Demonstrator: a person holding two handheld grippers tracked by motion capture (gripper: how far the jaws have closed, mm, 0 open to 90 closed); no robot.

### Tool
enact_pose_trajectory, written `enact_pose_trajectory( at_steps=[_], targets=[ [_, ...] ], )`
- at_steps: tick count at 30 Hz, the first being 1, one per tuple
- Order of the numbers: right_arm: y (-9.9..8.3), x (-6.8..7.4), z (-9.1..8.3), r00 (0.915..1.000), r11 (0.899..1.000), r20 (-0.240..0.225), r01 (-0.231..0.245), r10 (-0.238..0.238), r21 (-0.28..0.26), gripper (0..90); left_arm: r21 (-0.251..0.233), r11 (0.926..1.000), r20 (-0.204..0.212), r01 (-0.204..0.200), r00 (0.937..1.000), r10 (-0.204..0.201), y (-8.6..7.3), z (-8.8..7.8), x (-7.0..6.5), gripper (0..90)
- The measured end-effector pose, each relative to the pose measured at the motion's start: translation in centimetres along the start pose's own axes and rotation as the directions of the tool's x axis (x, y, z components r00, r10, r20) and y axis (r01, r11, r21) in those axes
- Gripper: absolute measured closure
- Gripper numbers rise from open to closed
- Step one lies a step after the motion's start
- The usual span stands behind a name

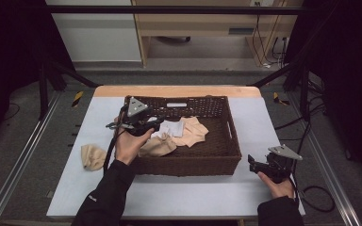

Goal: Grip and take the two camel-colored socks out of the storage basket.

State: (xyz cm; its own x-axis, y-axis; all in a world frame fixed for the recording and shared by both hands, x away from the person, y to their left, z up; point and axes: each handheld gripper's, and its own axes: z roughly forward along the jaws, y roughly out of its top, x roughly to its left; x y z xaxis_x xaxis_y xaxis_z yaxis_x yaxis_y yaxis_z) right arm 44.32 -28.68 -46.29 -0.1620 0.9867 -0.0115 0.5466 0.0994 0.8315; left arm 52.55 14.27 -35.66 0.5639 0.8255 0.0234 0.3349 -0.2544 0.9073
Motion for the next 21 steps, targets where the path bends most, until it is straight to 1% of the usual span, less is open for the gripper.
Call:
enact_pose_trajectory(
  at_steps=[3,8,12,14,16,21],
  targets=[
    [0.0,0.0,0.0,1.0,1.0,-0.001,0.001,-0.001,-0.001,4.3,0.018,0.9998,0.007,0.004,1.0,-0.004,-0.4,0.9,-0.2,42.6],
    [0.0,0.0,0.0,1.0,1.0,-0.001,-0.001,0.001,-0.001,4.3,0.057,0.9984,0.014,-0.01,0.9999,0.009,-1.2,2.4,-0.7,43.1],
    [0.0,0.0,0.0,1.0,1.0,-0.002,-0.002,0.002,0.002,4.3,0.112,0.9932,0.009,-0.031,0.9995,0.03,-2.0,3.3,-0.9,42.9],
    [0.0,0.0,0.1,1.0,1.0,-0.003,-0.002,0.002,-0.001,4.3,0.128,0.9916,0.004,-0.02,0.9998,0.019,-2.4,3.7,-0.8,41.8],
    [0.0,0.0,0.1,1.0,1.0,-0.002,-0.003,0.003,0.003,4.2,0.153,0.9881,0.001,-0.018,0.9998,0.018,-2.9,4.0,-0.7,41.1],
    [0.0,-0.1,0.1,1.0,1.0,-0.001,0.0,0.0,0.004,4.2,0.188,0.9822,0.0,-0.008,1.0,0.008,-4.0,4.5,-0.5,40.0]
  ],
)
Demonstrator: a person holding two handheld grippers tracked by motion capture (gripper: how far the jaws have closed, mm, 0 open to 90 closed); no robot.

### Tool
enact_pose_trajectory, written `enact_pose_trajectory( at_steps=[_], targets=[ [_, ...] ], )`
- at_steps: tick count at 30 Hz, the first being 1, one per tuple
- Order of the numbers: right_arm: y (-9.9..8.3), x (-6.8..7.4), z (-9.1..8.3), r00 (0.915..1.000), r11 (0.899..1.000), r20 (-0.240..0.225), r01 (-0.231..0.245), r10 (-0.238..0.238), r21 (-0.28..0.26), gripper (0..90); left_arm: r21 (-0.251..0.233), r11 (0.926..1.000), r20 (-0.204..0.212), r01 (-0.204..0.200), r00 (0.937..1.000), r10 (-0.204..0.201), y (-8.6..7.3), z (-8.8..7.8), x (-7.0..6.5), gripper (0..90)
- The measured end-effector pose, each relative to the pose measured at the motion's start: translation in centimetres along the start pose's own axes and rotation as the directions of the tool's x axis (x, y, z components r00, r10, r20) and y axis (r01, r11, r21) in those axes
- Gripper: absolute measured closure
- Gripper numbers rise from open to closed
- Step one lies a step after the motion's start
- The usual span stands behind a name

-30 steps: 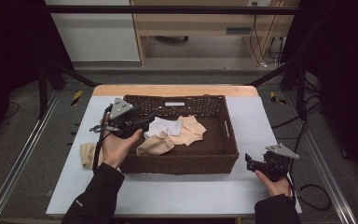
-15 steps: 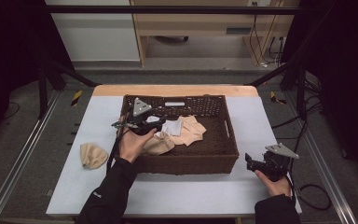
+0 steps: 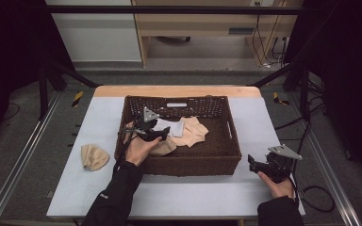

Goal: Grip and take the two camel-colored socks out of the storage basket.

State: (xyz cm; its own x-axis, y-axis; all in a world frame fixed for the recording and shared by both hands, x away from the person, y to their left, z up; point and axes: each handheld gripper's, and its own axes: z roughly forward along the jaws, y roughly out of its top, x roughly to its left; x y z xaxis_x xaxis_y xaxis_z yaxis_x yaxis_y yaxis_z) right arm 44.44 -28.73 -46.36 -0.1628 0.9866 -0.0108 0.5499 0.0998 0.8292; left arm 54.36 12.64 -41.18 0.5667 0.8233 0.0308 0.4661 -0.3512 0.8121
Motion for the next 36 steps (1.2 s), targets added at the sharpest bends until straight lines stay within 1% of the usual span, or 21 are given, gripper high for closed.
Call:
enact_pose_trajectory(
  at_steps=[4,5,6,8,14,16,18,20,22,23,25,27,29,30,31,36],
  targets=[
    [0.0,0.0,0.0,1.0,1.0,0.001,-0.001,0.001,0.002,4.2,0.03,0.9995,-0.01,-0.009,0.9999,0.009,-0.4,0.3,0.0,38.8],
    [0.0,0.0,0.0,1.0,1.0,0.001,-0.001,0.001,0.004,4.2,0.041,0.9991,0.001,-0.012,0.9999,0.011,-0.5,0.3,-0.1,38.0],
    [0.0,0.0,0.0,1.0,1.0,0.001,0.002,-0.002,0.004,4.2,0.044,0.999,0.004,-0.012,0.9999,0.012,-0.5,0.4,-0.2,37.8],
    [0.0,0.1,0.0,1.0,1.0,0.0,0.001,-0.001,0.005,4.2,0.059,0.9978,0.011,-0.029,0.9995,0.028,-0.6,0.5,-0.4,37.3],
    [0.0,0.0,0.0,1.0,1.0,0.0,-0.003,0.003,0.004,4.2,0.097,0.9934,0.01,-0.062,0.9981,0.061,-0.8,1.0,-0.9,34.7],
    [0.0,0.0,0.0,1.0,1.0,0.0,-0.001,0.001,0.005,4.2,0.114,0.9913,0.011,-0.066,0.9978,0.066,-0.8,1.1,-0.9,33.3],
    [0.0,0.0,0.0,1.0,1.0,-0.001,-0.001,0.001,0.004,4.2,0.12,0.9906,0.013,-0.067,0.9978,0.066,-0.9,1.2,-1.0,33.0],
    [0.0,0.0,0.0,1.0,1.0,-0.002,-0.003,0.003,0.005,4.2,0.144,0.9872,0.021,-0.07,0.9975,0.067,-1.0,1.4,-1.0,31.2],
    [0.0,0.0,0.0,1.0,1.0,-0.002,-0.001,0.001,0.005,4.2,0.168,0.9825,0.022,-0.082,0.9966,0.079,-1.2,1.7,-1.1,30.3],
    [0.0,0.0,0.1,1.0,1.0,-0.002,-0.001,0.001,0.005,4.2,0.177,0.9797,0.014,-0.094,0.9955,0.093,-1.2,1.7,-1.1,30.7],
    [0.0,0.0,0.1,1.0,1.0,-0.002,-0.001,0.001,0.005,4.2,0.191,0.9772,0.016,-0.093,0.9957,0.091,-1.3,1.8,-1.1,32.1],
    [0.0,0.0,0.1,1.0,1.0,-0.002,-0.002,0.002,0.006,4.2,0.199,0.9767,0.022,-0.081,0.9967,0.078,-1.3,1.8,-1.1,36.3],
    [0.0,0.0,0.1,1.0,1.0,-0.002,-0.002,0.002,0.006,4.2,0.215,0.9737,0.029,-0.075,0.9971,0.07,-1.4,1.9,-1.0,45.7],
    [0.0,0.0,0.0,1.0,1.0,-0.003,-0.003,0.003,0.006,4.2,0.222,0.9723,0.032,-0.074,0.9971,0.069,-1.4,1.9,-1.0,48.6],
    [0.0,0.0,0.0,1.0,1.0,-0.003,-0.003,0.003,0.006,4.2,0.225,0.9718,0.035,-0.073,0.9972,0.066,-1.4,1.9,-0.9,53.3],
    [0.0,0.0,0.1,0.9999,1.0,-0.006,-0.009,0.009,0.01,4.2,0.22,0.9742,0.044,-0.052,0.9981,0.043,-1.4,1.6,-0.6,73.2]
  ],
)
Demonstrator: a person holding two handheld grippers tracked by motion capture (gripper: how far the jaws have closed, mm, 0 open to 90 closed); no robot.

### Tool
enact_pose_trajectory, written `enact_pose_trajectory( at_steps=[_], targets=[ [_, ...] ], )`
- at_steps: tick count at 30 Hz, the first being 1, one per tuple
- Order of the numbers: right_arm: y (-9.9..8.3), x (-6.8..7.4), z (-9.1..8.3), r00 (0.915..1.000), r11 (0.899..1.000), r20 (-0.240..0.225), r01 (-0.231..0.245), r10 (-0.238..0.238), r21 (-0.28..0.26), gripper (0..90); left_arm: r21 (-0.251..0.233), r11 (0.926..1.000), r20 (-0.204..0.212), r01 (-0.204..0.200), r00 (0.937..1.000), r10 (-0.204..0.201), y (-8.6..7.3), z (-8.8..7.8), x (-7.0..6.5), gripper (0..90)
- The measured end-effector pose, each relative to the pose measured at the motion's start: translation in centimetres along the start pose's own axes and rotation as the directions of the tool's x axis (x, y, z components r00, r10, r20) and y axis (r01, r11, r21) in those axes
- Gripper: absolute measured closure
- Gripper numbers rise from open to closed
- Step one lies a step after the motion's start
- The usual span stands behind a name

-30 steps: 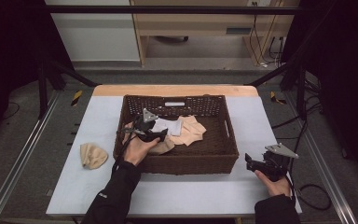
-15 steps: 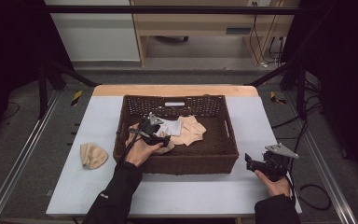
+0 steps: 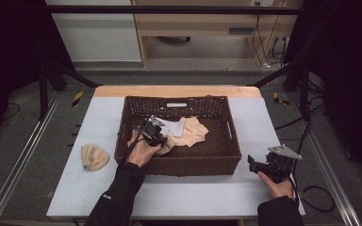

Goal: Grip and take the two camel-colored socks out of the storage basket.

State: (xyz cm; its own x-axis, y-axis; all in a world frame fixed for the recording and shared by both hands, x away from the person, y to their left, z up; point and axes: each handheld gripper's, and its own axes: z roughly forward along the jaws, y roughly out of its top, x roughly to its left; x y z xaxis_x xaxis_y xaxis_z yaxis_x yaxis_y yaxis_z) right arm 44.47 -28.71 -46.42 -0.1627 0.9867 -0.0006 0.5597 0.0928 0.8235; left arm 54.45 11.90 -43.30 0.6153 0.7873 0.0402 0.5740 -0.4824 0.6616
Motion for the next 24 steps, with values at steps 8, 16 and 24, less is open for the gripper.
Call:
enact_pose_trajectory(
  at_steps=[8,16,24],
  targets=[
    [0.0,-0.1,0.0,1.0,1.0,0.004,-0.002,0.002,-0.003,4.2,-0.125,0.9919,-0.011,0.021,0.9997,-0.022,-0.1,-1.3,0.4,83.6],
    [0.0,-0.1,0.0,1.0,1.0,0.008,-0.001,0.001,-0.002,4.2,-0.3,0.9492,0.033,0.095,0.9954,-0.09,-0.2,-2.6,0.9,84.7],
    [0.1,-0.1,0.0,0.9999,1.0,0.011,-0.002,0.002,-0.003,4.2,-0.429,0.8939,0.066,0.13,0.9914,-0.113,0.2,-3.8,1.1,84.9]
  ],
)
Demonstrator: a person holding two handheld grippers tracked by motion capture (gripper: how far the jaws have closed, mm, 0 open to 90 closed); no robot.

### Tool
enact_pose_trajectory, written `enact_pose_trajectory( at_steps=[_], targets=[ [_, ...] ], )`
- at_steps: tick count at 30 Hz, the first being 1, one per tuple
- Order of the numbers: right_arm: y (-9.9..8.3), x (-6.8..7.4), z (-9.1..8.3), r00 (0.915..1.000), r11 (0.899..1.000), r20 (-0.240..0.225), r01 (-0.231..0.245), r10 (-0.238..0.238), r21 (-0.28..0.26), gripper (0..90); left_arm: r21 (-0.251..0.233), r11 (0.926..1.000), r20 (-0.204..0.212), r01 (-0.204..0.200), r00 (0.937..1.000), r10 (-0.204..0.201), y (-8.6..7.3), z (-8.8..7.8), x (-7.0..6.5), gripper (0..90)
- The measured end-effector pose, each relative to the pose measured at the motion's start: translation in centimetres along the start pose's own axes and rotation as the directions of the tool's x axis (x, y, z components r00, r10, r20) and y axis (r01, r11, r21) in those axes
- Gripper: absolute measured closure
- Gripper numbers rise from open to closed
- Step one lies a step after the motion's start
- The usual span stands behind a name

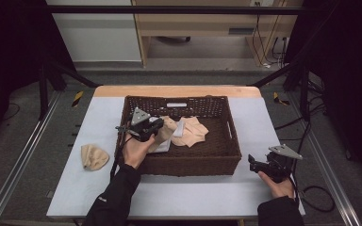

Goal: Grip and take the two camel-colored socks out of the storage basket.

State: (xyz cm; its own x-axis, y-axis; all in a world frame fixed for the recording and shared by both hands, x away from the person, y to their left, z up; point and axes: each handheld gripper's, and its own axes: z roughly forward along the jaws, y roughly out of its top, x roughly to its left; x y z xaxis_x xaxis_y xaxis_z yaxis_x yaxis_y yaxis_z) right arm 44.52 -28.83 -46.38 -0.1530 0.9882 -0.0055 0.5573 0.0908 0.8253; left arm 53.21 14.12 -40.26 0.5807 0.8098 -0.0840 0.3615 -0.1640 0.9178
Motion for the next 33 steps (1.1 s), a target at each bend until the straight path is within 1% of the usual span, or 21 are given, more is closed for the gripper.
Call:
enact_pose_trajectory(
  at_steps=[3,4,5,8,13,15,18,21,25,26,33],
  targets=[
    [0.0,0.0,-0.1,1.0,1.0,0.003,0.001,-0.001,-0.004,4.2,-0.042,0.9991,0.008,0.003,1.0,-0.002,0.4,-0.3,-0.1,84.9],
    [0.0,0.0,-0.1,1.0,1.0,0.003,-0.003,0.003,-0.006,4.2,-0.056,0.9984,0.008,-0.003,1.0,0.004,0.7,-0.4,-0.2,84.9],
    [0.0,0.0,-0.2,1.0,1.0,0.004,-0.002,0.002,-0.007,4.2,-0.056,0.9984,0.008,-0.003,1.0,0.004,0.7,-0.4,-0.2,84.9],
    [0.0,0.0,-0.1,1.0,1.0,0.001,-0.003,0.003,-0.006,4.2,-0.103,0.9946,0.008,-0.014,0.9999,0.015,1.7,-1.0,-0.6,84.9],
    [0.1,0.0,-0.2,1.0,1.0,-0.001,0.0,0.0,-0.006,4.2,-0.165,0.9862,0.028,-0.008,0.9995,0.012,3.1,-2.3,-1.1,84.8],
    [0.1,0.0,-0.2,1.0,1.0,0.001,0.002,-0.002,-0.011,4.2,-0.181,0.9834,0.029,-0.015,0.9994,0.021,3.6,-2.8,-1.2,84.9],
    [0.1,0.0,-0.2,1.0,1.0,0.002,-0.002,0.002,-0.005,4.2,-0.194,0.9809,0.036,-0.013,0.9991,0.02,4.1,-3.6,-1.3,84.9],
    [0.1,0.0,-0.1,1.0,1.0,0.001,0.003,-0.003,-0.006,4.2,-0.207,0.9783,0.04,-0.012,0.999,0.02,4.5,-4.3,-1.3,84.9],
    [0.1,0.0,-0.2,1.0,1.0,0.002,-0.003,0.003,-0.004,4.2,-0.225,0.9742,0.05,-0.016,0.9983,0.028,4.9,-5.5,-1.3,84.9],
    [0.1,0.0,-0.2,1.0,1.0,0.0,-0.002,0.002,-0.004,4.2,-0.235,0.9718,0.055,-0.016,0.9981,0.03,5.0,-5.9,-1.2,84.9],
    [0.1,0.0,-0.2,1.0,1.0,0.001,-0.001,0.001,-0.007,4.2,-0.269,0.9628,0.054,-0.022,0.9978,0.037,5.5,-8.2,-0.9,84.9]
  ],
)
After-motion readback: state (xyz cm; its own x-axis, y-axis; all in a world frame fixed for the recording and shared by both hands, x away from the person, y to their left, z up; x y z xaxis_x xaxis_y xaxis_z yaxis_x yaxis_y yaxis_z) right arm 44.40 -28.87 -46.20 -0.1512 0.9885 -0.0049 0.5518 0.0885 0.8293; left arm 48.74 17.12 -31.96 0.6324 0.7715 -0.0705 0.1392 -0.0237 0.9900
